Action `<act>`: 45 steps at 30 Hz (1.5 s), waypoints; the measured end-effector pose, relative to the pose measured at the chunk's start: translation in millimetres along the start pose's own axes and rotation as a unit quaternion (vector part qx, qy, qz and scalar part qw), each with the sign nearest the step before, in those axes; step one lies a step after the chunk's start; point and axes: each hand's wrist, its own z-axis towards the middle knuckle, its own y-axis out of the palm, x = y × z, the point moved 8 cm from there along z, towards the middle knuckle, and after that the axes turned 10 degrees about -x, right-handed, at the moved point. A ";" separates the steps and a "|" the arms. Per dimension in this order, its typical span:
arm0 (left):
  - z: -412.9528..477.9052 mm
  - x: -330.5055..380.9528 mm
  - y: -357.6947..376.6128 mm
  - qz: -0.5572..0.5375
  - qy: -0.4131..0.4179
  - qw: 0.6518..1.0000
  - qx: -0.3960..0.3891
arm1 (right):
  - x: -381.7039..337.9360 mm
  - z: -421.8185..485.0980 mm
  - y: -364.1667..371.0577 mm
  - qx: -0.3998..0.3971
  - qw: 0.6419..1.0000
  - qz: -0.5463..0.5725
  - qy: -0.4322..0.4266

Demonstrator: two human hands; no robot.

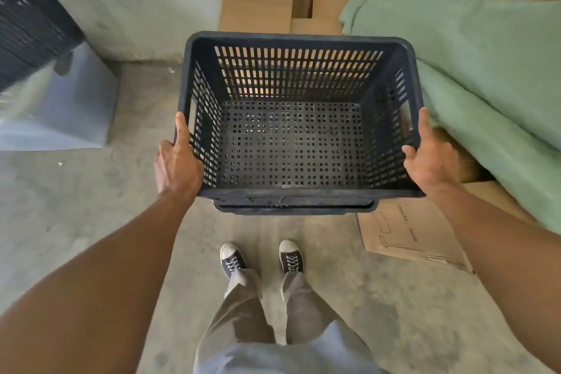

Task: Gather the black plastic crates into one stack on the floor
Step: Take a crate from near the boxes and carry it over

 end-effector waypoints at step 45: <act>-18.6 10.0 20.1 0.019 0.154 0.985 0.075 | 7.6 -14.4 28.5 0.011 0.997 -0.033 -0.074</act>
